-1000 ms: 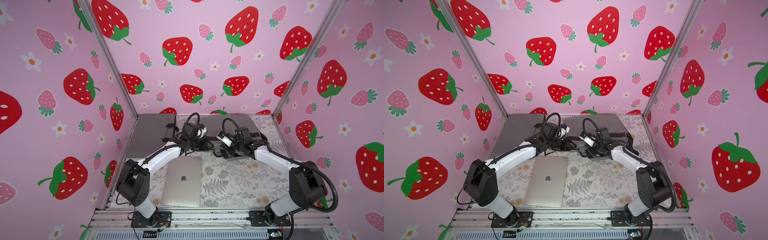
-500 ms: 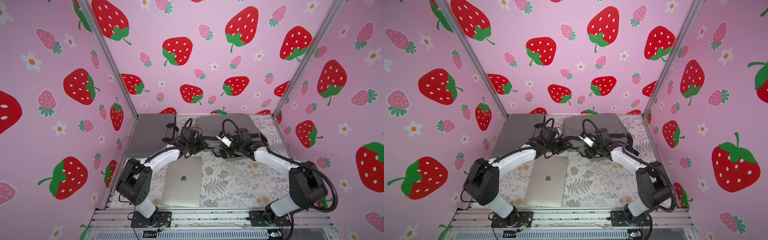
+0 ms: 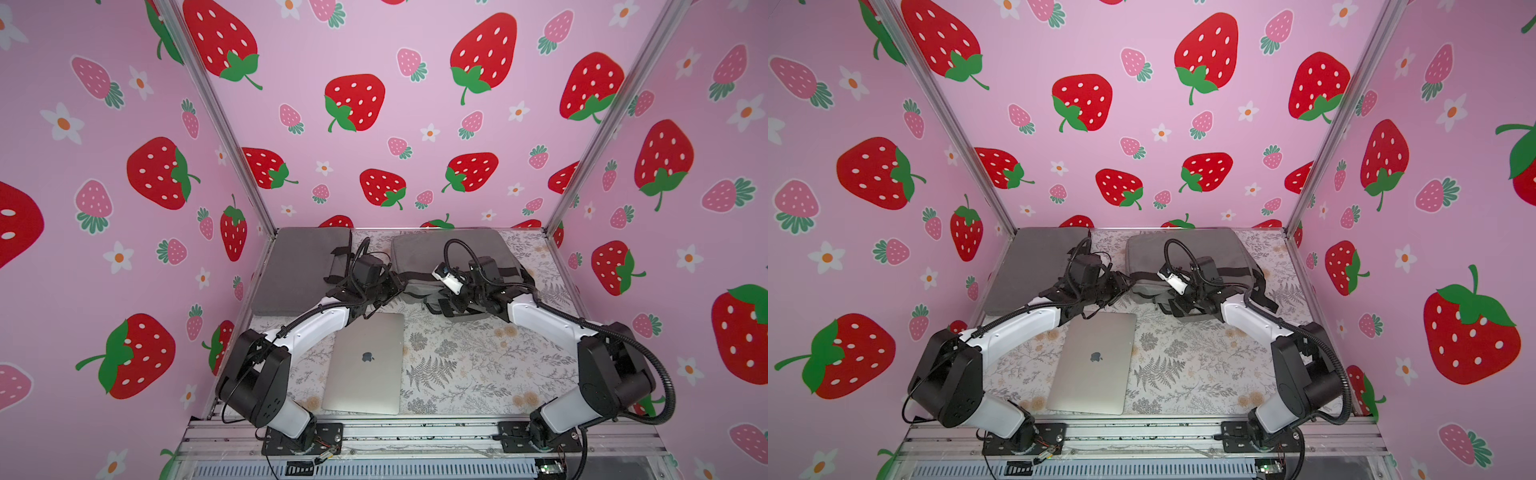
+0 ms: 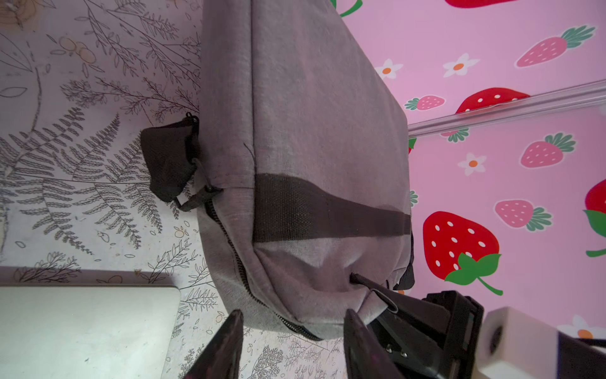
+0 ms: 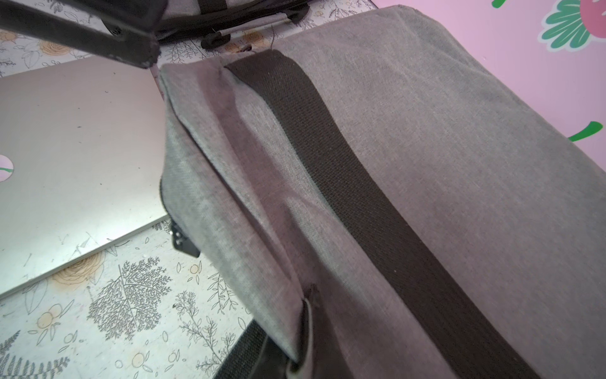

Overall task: Open the zippered laptop bag and take out the laptop
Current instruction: Unzip the zipper on the zippered laptop bag.

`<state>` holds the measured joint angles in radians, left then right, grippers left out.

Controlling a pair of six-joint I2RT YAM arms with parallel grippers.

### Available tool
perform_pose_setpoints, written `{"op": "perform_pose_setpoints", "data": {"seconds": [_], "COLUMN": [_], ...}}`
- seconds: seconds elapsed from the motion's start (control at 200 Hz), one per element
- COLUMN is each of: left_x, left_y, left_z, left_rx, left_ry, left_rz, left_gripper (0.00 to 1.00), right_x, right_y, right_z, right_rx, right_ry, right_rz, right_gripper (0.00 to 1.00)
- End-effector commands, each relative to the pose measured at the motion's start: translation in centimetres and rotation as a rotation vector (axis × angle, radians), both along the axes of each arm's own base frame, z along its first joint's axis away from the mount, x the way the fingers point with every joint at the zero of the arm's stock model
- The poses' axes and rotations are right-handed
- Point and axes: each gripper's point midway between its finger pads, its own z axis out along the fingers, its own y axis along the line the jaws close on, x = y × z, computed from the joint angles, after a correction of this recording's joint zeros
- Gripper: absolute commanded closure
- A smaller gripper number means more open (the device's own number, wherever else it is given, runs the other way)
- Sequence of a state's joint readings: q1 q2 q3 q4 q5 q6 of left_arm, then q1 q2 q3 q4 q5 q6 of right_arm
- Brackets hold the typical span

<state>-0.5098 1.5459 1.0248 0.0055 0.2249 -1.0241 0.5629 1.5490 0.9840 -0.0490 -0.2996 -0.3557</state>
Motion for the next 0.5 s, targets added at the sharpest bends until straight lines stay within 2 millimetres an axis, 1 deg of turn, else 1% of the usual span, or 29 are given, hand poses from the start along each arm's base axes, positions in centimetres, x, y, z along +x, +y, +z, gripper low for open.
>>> {"op": "perform_pose_setpoints", "data": {"seconds": [0.0, 0.095, 0.18, 0.24, 0.275, 0.33, 0.45, 0.495], "left_x": [0.8, 1.3, 2.0, 2.2, 2.4, 2.5, 2.7, 2.8], "left_y": [-0.9, -1.8, -2.2, -2.7, -2.9, -3.2, -3.3, -3.4], "left_z": [-0.9, -1.9, -1.9, -1.8, -1.7, -1.5, -1.1, -0.9], "left_rx": [-0.056, -0.088, -0.107, -0.116, -0.120, -0.126, -0.135, -0.137], "left_ry": [0.038, 0.070, 0.063, 0.062, 0.062, 0.061, 0.054, 0.049], "left_rz": [0.000, -0.018, -0.021, -0.037, -0.047, -0.058, -0.065, -0.070], "left_gripper": [0.48, 0.48, 0.48, 0.50, 0.53, 0.60, 0.72, 0.79], "right_x": [-0.5, -0.5, -0.6, -0.7, -0.8, -0.8, -0.8, -0.6], "right_y": [1.1, 1.2, 1.1, 1.2, 1.1, 1.0, 0.8, 0.6], "right_z": [2.0, 2.1, 2.1, 2.1, 2.0, 2.0, 2.1, 2.3], "right_rx": [0.071, 0.073, 0.072, 0.072, 0.071, 0.071, 0.080, 0.089], "right_ry": [-0.028, -0.030, -0.029, -0.029, -0.027, -0.027, -0.036, -0.049], "right_rz": [0.031, 0.032, 0.032, 0.034, 0.032, 0.028, 0.003, -0.017], "right_gripper": [1.00, 1.00, 1.00, 1.00, 1.00, 1.00, 1.00, 1.00]}}
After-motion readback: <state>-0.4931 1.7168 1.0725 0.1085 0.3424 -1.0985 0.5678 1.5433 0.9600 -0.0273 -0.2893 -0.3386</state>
